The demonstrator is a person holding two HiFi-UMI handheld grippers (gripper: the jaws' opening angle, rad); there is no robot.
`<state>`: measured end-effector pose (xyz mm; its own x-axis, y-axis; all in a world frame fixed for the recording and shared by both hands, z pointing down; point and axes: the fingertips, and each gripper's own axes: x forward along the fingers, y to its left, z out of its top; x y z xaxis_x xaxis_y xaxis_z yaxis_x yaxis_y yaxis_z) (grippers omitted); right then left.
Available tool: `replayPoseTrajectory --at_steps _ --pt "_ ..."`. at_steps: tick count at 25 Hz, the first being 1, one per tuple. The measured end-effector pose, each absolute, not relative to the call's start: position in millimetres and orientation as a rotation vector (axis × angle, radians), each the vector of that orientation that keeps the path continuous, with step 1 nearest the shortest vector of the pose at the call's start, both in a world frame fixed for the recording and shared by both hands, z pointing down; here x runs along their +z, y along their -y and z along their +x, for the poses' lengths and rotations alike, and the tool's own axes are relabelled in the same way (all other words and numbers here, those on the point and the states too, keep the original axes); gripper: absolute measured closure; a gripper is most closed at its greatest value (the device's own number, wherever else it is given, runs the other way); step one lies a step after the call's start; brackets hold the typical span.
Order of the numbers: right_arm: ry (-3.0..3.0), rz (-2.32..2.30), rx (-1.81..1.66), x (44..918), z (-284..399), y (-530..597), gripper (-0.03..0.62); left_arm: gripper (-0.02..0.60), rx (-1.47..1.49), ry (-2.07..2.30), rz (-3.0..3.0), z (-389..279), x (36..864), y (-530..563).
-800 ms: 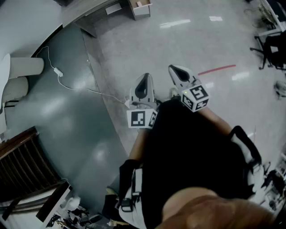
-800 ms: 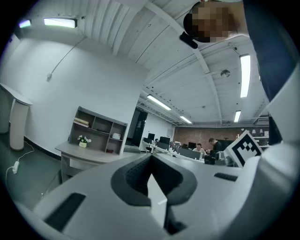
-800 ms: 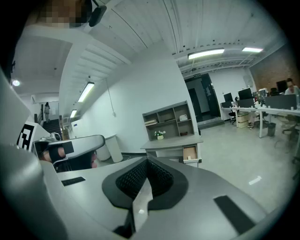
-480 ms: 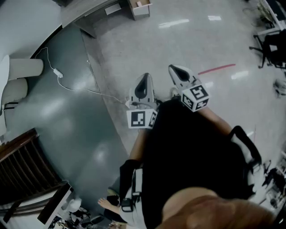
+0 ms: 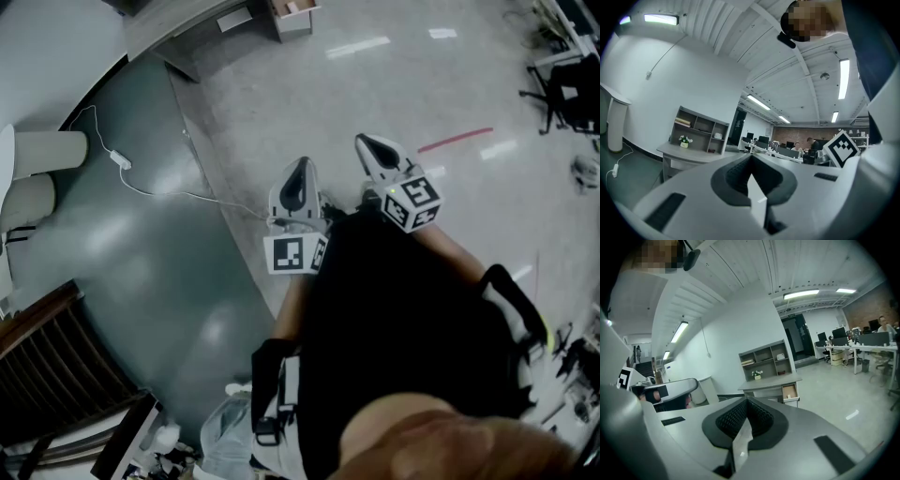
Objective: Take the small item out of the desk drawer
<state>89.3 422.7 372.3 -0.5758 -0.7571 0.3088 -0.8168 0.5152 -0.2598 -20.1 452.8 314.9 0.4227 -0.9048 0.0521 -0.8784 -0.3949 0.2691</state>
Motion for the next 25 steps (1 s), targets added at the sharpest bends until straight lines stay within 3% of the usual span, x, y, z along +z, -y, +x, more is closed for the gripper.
replayPoseTrajectory --at_steps 12,25 --pt "2.553 1.436 0.579 381 68 -391 0.594 0.583 -0.150 1.498 2.431 -46 325 -427" --pt "2.568 1.380 0.571 390 69 -245 0.594 0.583 -0.052 1.514 2.440 -38 340 -291"
